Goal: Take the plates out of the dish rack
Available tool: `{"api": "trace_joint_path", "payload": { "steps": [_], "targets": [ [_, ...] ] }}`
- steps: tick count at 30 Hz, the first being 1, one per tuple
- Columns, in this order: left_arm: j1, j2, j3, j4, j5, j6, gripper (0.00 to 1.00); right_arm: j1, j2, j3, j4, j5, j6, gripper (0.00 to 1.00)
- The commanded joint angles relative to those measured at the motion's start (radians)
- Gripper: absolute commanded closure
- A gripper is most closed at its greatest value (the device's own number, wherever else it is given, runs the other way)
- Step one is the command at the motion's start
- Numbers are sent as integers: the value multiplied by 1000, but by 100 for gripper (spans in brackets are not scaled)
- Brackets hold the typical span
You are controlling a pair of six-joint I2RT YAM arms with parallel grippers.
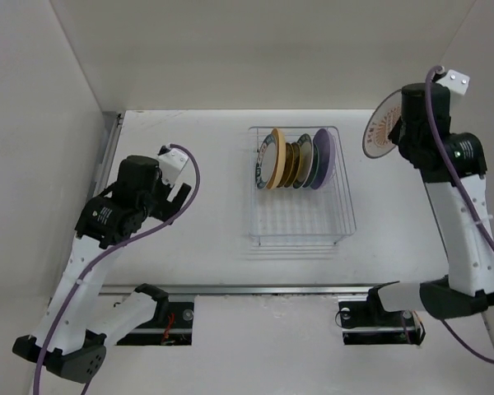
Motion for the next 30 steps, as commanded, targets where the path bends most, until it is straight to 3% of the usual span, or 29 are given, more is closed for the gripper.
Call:
{"api": "trace_joint_path", "payload": {
  "steps": [1,4,6,7,10,18,27,30],
  "targets": [
    [-2,-18,80,-6,221,-60,3,22,-123,-133,79,-235,31,100],
    [-2,8,104,-17,474,-70,3,22,-279,-486,433,-722,8,100],
    [-2,33,52,1,646,-57,4,22,-296,-618,562,-907,28,100],
    [-2,43,35,18,682,-68,4,31,-305,-703,616,-1034,45,100],
    [-2,86,-13,110,748,-129,4,61,-305,-795,832,-1200,127,100],
    [18,171,-76,291,817,-254,3,176,-253,-864,983,-1253,161,100],
    [27,251,-62,388,970,-323,13,268,-184,-896,1012,-1221,170,100],
    [36,240,-62,400,998,-323,22,288,-175,-896,1025,-1221,170,100]
  ]
}}
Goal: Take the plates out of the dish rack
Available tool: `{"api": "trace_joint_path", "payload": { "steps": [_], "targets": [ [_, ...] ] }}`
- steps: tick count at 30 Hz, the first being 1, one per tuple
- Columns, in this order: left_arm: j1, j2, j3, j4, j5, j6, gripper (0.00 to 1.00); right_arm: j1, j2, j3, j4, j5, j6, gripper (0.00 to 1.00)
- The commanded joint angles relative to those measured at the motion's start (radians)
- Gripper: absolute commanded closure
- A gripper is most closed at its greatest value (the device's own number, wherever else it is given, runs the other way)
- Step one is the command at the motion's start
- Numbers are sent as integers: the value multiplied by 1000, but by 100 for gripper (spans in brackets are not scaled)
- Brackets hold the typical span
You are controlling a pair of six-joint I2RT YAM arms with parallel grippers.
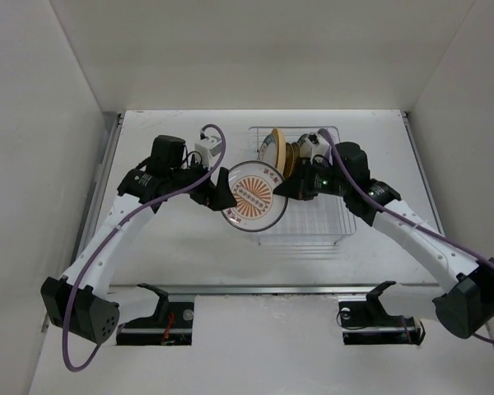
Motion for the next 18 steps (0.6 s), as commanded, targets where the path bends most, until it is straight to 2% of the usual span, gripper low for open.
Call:
{"api": "trace_joint_path", "payload": {
  "steps": [1,9,10,12,13,17,18],
  "targets": [
    [9,-14,16,72,83,-19,24,33,-10,14,120,-22,16,100],
    [9,30,26,25,144,-19,51,66,-10,14,160,-22,26,100],
    [9,30,26,25,156,-19,58,66,-10,14,160,-22,26,100],
    [9,30,36,16,157,-19,78,66,-10,5,160,-10,26,100],
    [9,30,49,0,157,-30,99,66,-10,5,160,-10,26,100],
    [9,21,102,-73,83,-21,100,66,3,20,116,34,26,100],
    [9,7,113,-99,50,-21,100,66,15,29,99,45,26,92]
  ]
}}
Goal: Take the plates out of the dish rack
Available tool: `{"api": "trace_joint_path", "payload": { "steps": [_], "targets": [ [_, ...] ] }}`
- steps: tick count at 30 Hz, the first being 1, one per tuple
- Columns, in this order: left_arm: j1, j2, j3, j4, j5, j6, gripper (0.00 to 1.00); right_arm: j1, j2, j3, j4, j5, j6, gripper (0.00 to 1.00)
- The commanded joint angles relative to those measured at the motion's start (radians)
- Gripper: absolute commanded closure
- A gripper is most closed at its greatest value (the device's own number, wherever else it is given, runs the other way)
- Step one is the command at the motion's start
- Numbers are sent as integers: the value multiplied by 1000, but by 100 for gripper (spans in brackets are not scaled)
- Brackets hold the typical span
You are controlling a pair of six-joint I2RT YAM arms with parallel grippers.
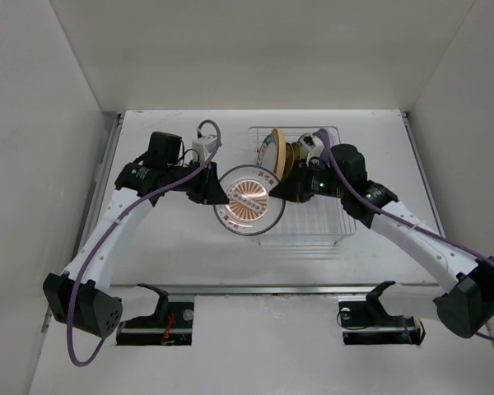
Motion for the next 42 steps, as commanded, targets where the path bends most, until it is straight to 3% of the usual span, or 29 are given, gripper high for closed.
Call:
{"api": "trace_joint_path", "payload": {
  "steps": [1,2,3,5,7,10,14,15,17,18,22,26,31,39,42],
  "targets": [
    [-28,-29,64,-28,-95,43,100,25,10,73,32,61,67,84],
    [-28,-42,64,-38,-107,43,100,25,35,89,-9,70,57,76],
    [-19,-58,73,-38,-116,55,100,25,44,106,-29,79,47,55],
    [-19,-73,83,-64,-126,55,100,35,56,151,-75,116,38,29],
    [10,-85,83,-64,-126,65,100,35,56,173,-96,151,38,17],
    [88,-96,83,-44,-150,30,100,35,47,227,-162,272,38,16],
    [231,-78,35,55,-159,-20,100,35,-14,311,-279,540,73,11],
    [260,-64,35,80,-160,-56,100,35,-23,345,-332,669,84,9],
    [344,14,26,141,-150,-95,100,35,-23,385,-394,804,95,7],
    [366,48,35,158,-138,-113,100,35,-10,433,-432,931,95,6],
    [418,217,75,226,-91,-155,100,15,125,555,-615,1159,104,4],
    [418,361,118,266,-166,-143,100,-11,272,610,-692,1202,104,3],
    [463,577,211,254,-176,-127,100,-68,339,591,-657,1245,132,3],
    [564,783,274,212,-83,-170,100,-96,375,480,-485,1179,87,22],
    [564,801,274,203,-83,-170,91,-110,412,480,-475,1179,78,26]
  ]
}}
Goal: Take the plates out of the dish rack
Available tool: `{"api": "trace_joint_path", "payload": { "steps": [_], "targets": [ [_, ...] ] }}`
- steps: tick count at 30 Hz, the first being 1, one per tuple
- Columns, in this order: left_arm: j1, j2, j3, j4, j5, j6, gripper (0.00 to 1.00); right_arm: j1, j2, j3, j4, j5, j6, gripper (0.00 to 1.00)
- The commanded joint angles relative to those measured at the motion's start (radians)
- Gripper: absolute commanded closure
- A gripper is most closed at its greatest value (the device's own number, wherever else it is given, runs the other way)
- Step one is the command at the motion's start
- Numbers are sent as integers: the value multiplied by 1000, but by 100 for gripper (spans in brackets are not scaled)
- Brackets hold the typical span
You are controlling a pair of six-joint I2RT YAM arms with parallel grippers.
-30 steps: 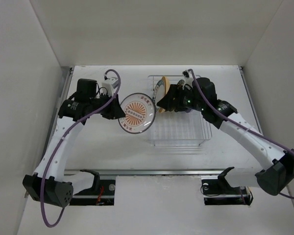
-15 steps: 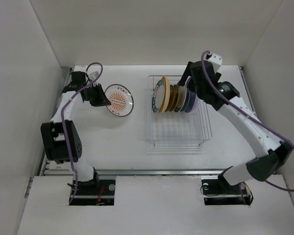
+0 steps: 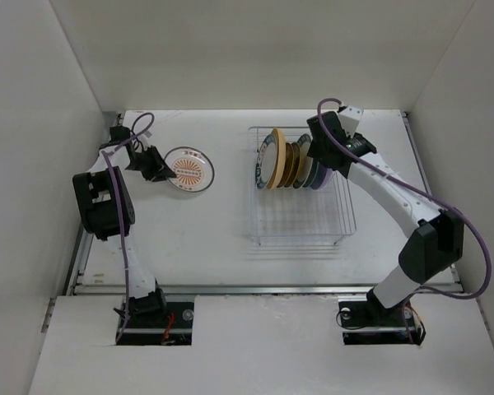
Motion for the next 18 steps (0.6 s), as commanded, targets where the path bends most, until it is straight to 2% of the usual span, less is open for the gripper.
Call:
{"api": "trace_joint_path", "payload": {
  "steps": [1,2,7,12,15,16,17,18],
  "targets": [
    [3,0,33,-19,-5,3,87,-28,30,-2,79,-6,-21,28],
    [3,0,33,-19,-14,3,78,-28,39,-2,79,-16,-21,30],
    [3,0,33,-50,-15,13,51,-39,94,7,79,-16,-30,35],
    [3,-32,11,-68,-41,32,38,-48,117,7,79,-26,-30,41],
    [3,-84,-13,-68,-85,42,30,-57,117,7,79,-37,-40,61],
    [3,-99,-13,-68,-94,52,21,-57,117,7,79,-37,-40,67],
    [3,-127,-27,-68,-103,53,16,-57,104,7,79,-37,-40,80],
    [3,-138,-38,-68,-119,62,14,-57,91,7,79,-37,-40,85]
  ]
}}
